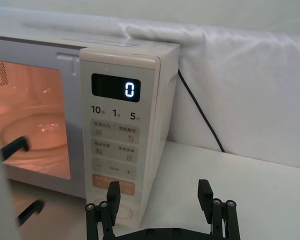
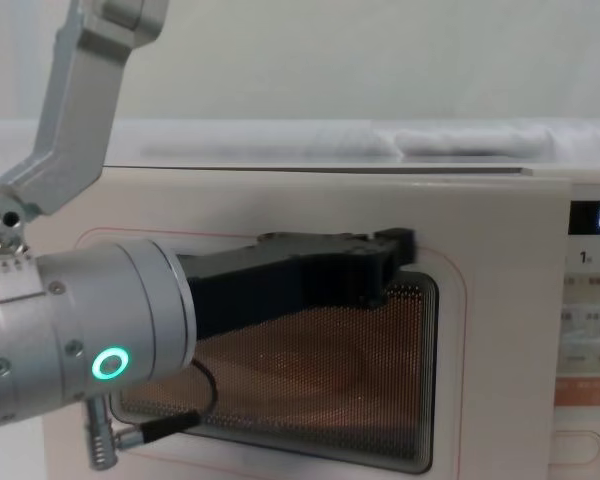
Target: Press the button to open the microwave door with one hand; close the microwave door with the other hand.
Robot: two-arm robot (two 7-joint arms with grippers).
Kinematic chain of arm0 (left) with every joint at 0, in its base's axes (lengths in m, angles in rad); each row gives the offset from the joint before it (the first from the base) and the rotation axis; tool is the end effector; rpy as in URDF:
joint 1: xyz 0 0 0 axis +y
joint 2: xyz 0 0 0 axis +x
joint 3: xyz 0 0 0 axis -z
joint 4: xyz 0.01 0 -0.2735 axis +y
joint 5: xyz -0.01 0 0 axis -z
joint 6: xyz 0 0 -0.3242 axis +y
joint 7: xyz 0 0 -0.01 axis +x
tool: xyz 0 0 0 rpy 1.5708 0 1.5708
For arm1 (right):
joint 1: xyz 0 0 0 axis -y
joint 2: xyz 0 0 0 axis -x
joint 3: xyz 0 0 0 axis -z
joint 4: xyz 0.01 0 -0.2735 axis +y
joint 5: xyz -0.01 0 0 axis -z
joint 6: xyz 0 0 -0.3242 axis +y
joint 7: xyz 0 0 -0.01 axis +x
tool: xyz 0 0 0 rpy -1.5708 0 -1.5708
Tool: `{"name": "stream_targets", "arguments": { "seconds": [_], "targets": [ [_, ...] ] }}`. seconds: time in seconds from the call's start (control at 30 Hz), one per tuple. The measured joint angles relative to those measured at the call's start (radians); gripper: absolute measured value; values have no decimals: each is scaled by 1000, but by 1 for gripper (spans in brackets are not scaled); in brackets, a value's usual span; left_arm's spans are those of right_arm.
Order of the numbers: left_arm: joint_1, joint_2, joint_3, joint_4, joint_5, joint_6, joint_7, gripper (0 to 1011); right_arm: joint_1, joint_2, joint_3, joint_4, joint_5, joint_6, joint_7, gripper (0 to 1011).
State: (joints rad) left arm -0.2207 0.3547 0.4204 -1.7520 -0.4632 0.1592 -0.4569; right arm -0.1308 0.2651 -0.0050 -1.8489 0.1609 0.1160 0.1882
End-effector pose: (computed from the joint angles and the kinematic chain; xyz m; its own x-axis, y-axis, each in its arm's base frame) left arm 0.3599 -0.0530 -0.1848 0.8032 0.5957 -0.0062 -0.5943 0.8004 -0.0791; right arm 0.3072 -0.0486 -0.2283 0.2484 -0.9630 0.1047 0.9683 0.2499 0.0015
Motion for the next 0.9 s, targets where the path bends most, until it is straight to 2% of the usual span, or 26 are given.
{"name": "stream_targets", "arguments": {
  "seconds": [0.27, 0.53, 0.73, 0.9],
  "targets": [
    [-29, -41, -8, 50, -28, 16, 83, 0, 0, 0, 0, 0, 0, 0, 0, 1002],
    [-53, -79, 9, 77, -24, 13, 151, 0, 0, 0, 0, 0, 0, 0, 0, 1002],
    [-77, -103, 32, 94, 8, 6, 178, 0, 0, 0, 0, 0, 0, 0, 0, 1002],
    [-99, -120, 49, 101, 75, 7, 221, 0, 0, 0, 0, 0, 0, 0, 0, 1002]
  ]
}}
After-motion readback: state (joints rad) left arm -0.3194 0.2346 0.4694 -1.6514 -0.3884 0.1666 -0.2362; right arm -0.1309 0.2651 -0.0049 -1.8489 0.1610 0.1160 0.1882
